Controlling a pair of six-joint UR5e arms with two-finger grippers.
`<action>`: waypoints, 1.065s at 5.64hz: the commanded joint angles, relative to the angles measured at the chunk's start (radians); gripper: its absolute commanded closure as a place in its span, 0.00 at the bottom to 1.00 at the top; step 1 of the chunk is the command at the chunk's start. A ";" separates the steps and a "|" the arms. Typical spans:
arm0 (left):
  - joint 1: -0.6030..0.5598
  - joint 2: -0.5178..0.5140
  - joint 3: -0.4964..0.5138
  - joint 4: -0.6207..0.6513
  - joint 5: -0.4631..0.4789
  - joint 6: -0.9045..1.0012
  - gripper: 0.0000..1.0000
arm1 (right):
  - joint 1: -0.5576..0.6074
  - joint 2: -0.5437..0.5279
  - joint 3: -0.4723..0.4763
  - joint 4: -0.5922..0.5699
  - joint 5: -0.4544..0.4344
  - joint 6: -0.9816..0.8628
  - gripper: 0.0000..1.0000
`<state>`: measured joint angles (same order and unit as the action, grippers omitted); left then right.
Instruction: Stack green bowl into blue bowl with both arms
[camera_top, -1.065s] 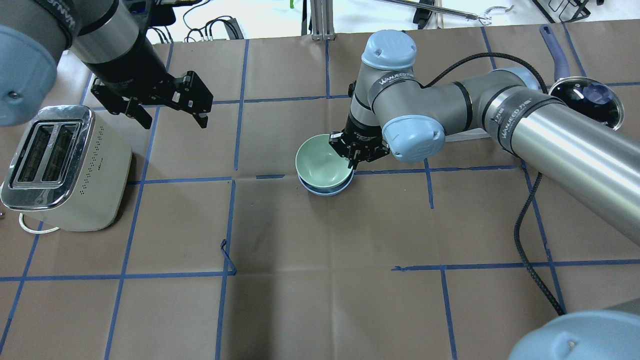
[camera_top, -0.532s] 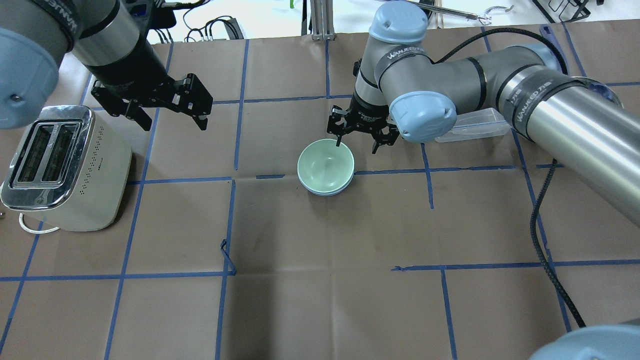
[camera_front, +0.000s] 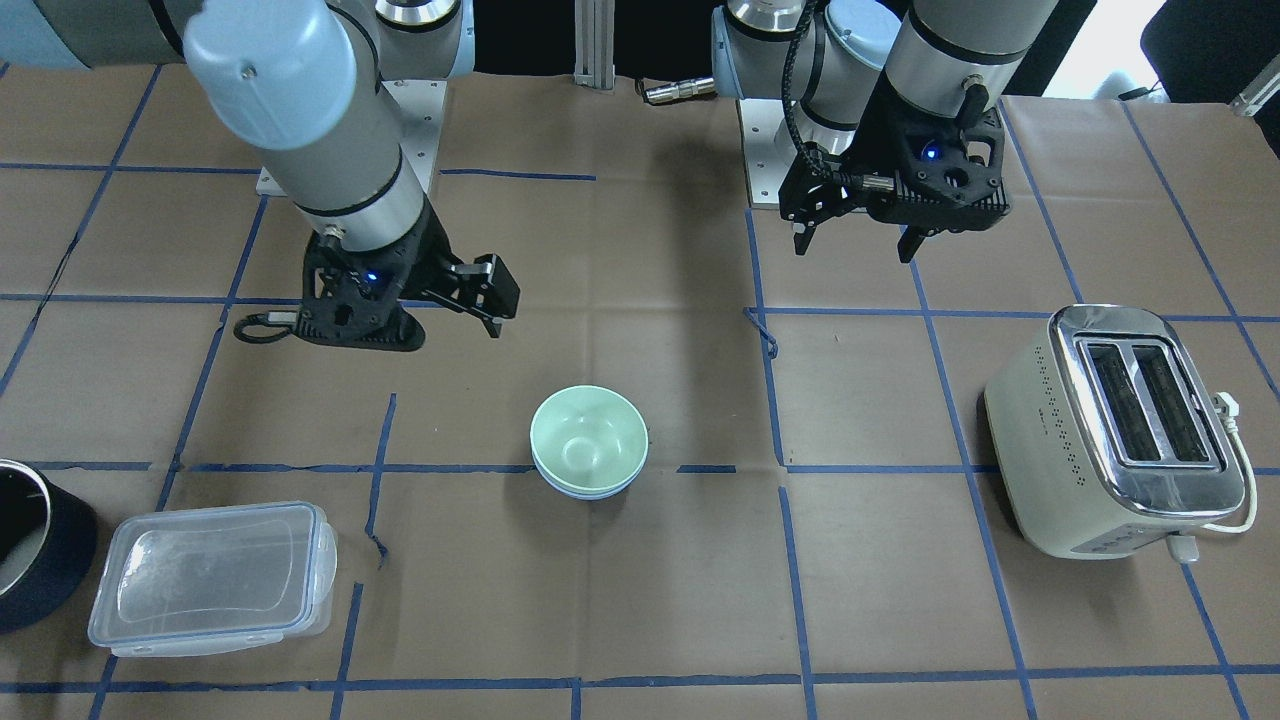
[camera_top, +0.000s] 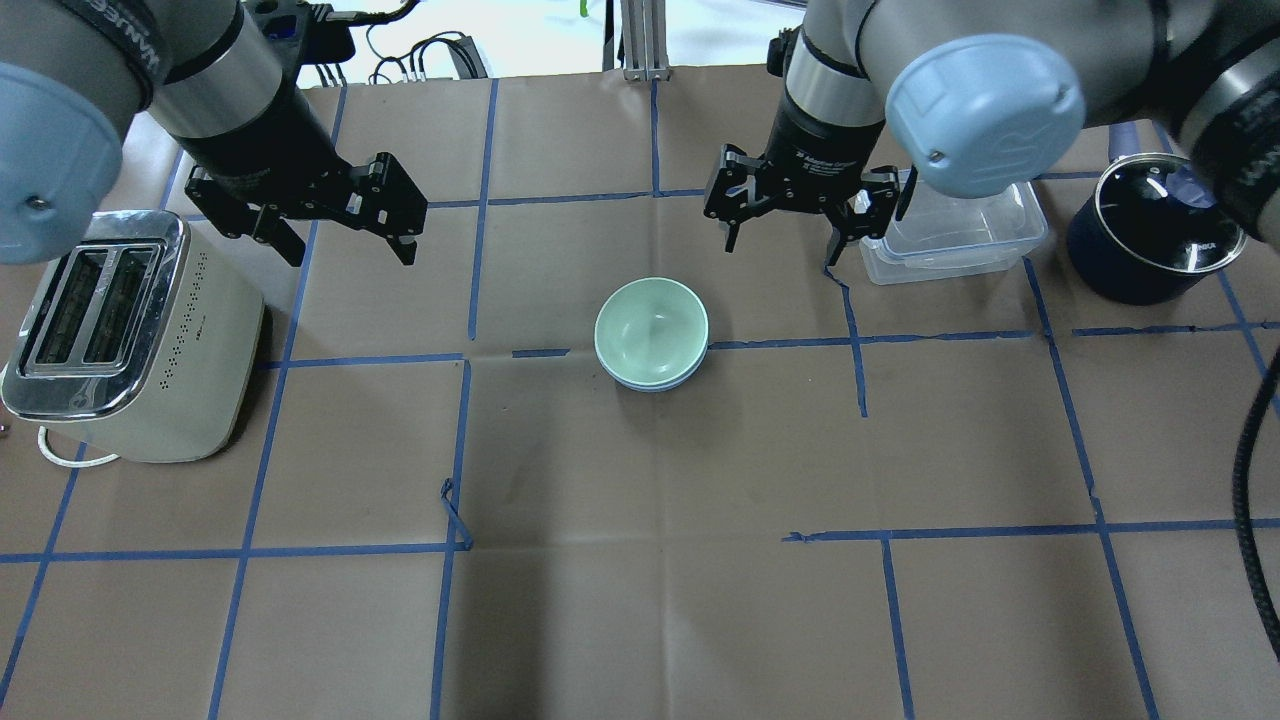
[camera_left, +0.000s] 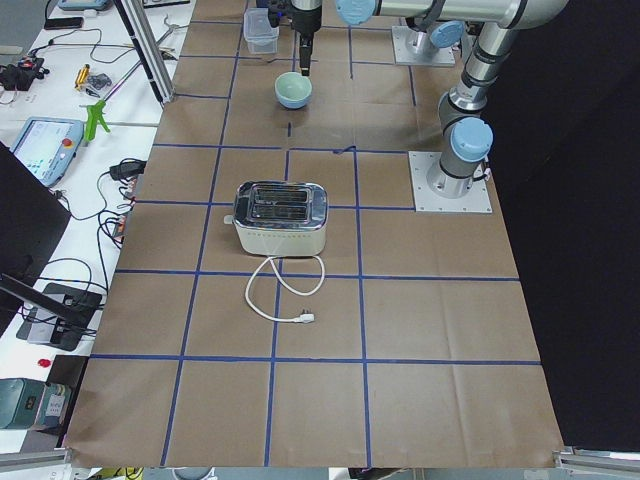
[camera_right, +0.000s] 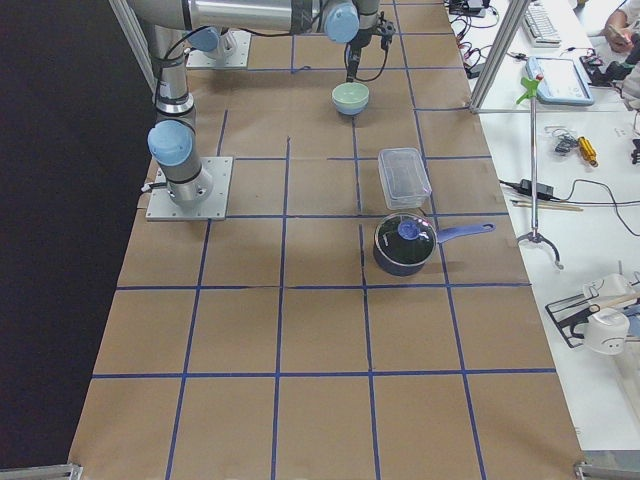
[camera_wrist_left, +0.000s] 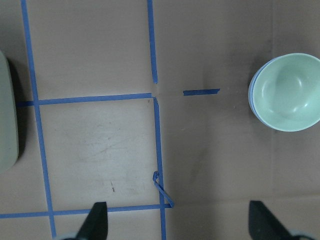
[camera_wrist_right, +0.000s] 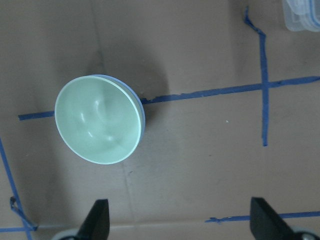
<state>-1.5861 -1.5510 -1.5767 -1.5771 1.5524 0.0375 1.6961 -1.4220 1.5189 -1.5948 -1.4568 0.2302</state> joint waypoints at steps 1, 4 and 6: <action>0.001 0.002 0.000 0.000 0.000 -0.001 0.02 | -0.079 -0.110 0.000 0.142 -0.056 -0.119 0.00; 0.001 0.005 -0.002 -0.001 0.000 -0.001 0.02 | -0.075 -0.129 0.004 0.165 -0.106 -0.106 0.00; 0.001 0.005 -0.002 -0.001 0.002 -0.001 0.02 | -0.075 -0.129 0.004 0.165 -0.108 -0.107 0.00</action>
<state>-1.5846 -1.5464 -1.5785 -1.5777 1.5529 0.0369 1.6219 -1.5502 1.5231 -1.4298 -1.5638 0.1230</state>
